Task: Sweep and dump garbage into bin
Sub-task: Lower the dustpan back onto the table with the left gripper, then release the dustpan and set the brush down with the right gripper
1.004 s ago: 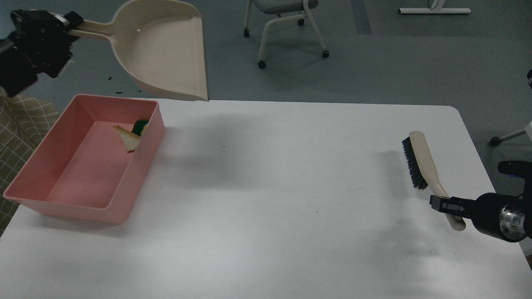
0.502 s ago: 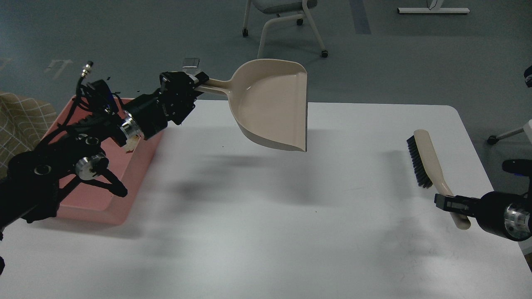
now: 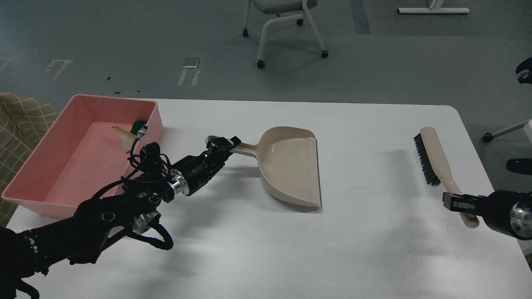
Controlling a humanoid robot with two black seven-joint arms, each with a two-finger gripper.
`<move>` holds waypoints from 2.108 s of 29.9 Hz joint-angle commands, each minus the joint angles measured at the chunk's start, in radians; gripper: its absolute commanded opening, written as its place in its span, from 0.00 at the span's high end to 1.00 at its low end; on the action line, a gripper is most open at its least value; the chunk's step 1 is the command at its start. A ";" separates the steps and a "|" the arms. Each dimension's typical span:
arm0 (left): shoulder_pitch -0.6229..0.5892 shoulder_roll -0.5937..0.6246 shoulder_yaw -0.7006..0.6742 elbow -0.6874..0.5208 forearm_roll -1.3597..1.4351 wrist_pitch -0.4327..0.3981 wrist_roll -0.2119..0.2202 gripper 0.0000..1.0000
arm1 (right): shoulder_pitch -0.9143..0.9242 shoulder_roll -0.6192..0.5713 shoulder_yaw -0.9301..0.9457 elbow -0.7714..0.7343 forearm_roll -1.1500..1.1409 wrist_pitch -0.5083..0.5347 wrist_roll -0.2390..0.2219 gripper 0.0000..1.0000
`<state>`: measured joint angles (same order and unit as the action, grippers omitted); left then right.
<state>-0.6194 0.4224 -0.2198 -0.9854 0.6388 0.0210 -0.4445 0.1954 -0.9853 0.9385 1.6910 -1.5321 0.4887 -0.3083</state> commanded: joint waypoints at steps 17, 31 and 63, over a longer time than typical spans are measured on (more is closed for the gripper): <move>0.015 0.022 -0.012 -0.016 -0.010 0.005 0.001 0.37 | -0.010 0.011 -0.009 -0.017 -0.028 0.000 0.001 0.98; 0.013 0.125 -0.032 -0.093 -0.013 0.001 0.003 0.28 | -0.024 0.042 -0.007 -0.017 -0.026 0.000 0.003 0.96; 0.006 0.222 -0.046 -0.110 -0.031 -0.006 0.021 0.21 | -0.033 0.043 0.118 -0.017 -0.013 0.000 0.006 0.29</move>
<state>-0.6140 0.6280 -0.2645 -1.0953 0.6079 0.0153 -0.4229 0.1626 -0.9434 1.0246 1.6743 -1.5475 0.4886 -0.3035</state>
